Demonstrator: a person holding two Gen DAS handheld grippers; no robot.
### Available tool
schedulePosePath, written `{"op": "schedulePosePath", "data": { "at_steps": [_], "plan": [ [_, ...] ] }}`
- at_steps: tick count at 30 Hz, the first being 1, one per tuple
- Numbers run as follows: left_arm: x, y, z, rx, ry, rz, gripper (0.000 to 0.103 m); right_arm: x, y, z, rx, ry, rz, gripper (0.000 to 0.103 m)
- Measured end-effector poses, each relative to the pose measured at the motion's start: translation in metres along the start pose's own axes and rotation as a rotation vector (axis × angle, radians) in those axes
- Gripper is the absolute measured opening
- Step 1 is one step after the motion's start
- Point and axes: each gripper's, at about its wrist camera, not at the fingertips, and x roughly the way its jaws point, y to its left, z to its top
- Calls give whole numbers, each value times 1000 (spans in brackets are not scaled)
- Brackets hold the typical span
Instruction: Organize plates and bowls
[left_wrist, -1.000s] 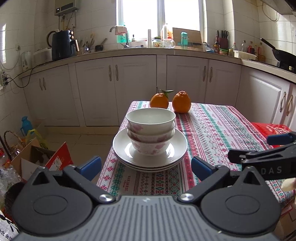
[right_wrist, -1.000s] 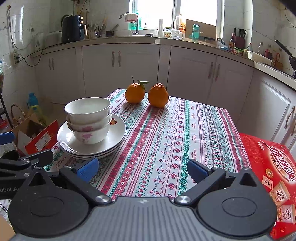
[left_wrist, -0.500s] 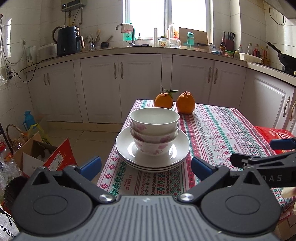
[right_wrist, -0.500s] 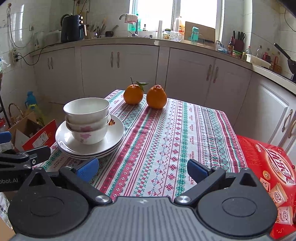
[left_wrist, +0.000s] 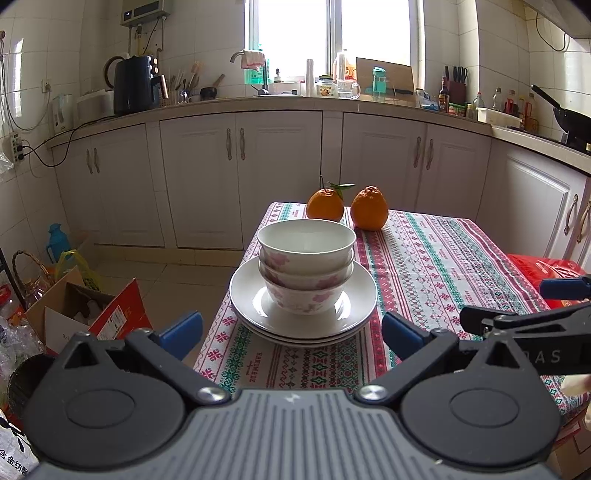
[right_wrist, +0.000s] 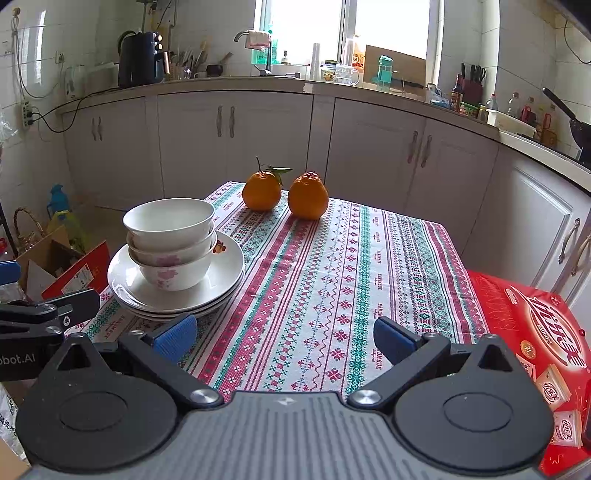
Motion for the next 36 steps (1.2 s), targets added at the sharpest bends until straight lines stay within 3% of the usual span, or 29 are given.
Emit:
{"op": "schedulePosePath", "data": {
  "at_steps": [36],
  "plan": [
    [-4, -2, 3, -1, -8, 0, 102, -6, 0, 1, 3, -19, -21, 103]
  ]
}}
